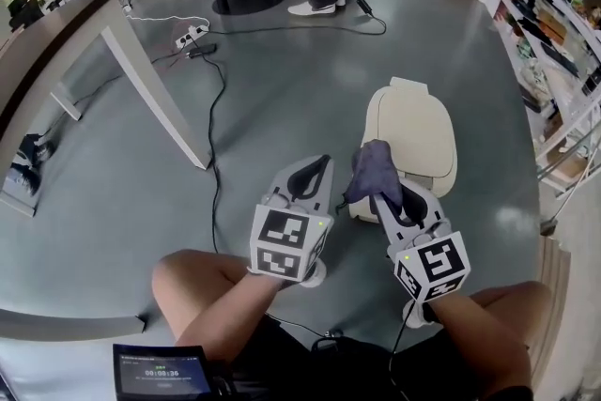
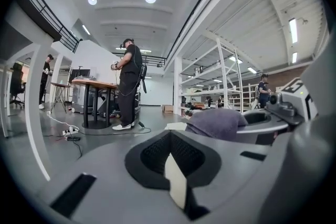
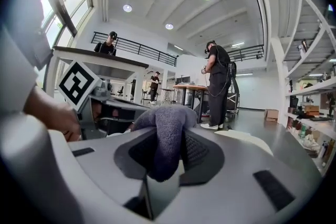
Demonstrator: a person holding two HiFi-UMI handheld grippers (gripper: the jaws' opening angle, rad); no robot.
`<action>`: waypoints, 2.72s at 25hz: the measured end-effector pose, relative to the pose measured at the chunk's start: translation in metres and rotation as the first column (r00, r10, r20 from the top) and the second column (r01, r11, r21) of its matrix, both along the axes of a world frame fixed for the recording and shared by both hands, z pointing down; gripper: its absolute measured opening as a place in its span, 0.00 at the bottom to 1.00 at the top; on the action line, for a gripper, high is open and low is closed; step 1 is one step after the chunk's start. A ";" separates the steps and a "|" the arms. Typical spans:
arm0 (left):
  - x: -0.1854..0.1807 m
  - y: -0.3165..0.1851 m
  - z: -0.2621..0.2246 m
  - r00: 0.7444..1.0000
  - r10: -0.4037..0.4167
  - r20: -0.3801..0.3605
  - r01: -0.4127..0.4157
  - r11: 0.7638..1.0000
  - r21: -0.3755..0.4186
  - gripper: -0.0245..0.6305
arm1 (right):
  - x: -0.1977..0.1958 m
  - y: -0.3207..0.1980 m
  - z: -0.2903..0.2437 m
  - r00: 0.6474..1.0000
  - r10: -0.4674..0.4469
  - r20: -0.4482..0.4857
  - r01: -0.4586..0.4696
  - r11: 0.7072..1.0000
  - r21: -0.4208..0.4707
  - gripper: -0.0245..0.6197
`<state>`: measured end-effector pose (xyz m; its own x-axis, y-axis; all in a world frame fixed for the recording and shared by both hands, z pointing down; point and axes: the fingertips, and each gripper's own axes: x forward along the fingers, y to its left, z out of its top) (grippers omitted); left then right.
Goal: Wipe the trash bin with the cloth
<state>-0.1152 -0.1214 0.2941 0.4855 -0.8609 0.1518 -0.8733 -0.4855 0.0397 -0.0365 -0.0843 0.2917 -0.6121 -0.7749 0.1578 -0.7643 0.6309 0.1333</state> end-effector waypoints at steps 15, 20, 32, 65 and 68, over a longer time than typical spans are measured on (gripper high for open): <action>-0.073 -0.078 0.030 0.991 0.004 0.136 0.000 1.000 -0.031 0.03 | -0.042 -0.049 0.080 0.782 0.438 0.443 -0.321 0.893 -0.315 0.18; -0.061 -0.082 0.050 0.998 0.049 0.026 -0.045 0.988 -0.148 0.03 | -0.035 -0.055 0.119 0.676 0.563 0.476 -0.378 0.819 -0.432 0.18; -0.048 -0.078 0.090 0.994 0.091 0.054 -0.077 0.973 -0.217 0.03 | -0.011 -0.071 0.164 0.597 0.649 0.472 -0.419 0.754 -0.506 0.18; -0.015 -0.080 0.167 0.982 0.173 0.075 -0.140 0.937 -0.319 0.03 | 0.011 -0.087 0.366 0.584 0.793 0.173 -0.511 0.525 -0.681 0.18; -0.010 -0.079 0.166 0.981 0.179 0.068 -0.149 0.935 -0.322 0.03 | 0.014 -0.088 0.376 0.567 0.809 0.153 -0.511 0.491 -0.705 0.18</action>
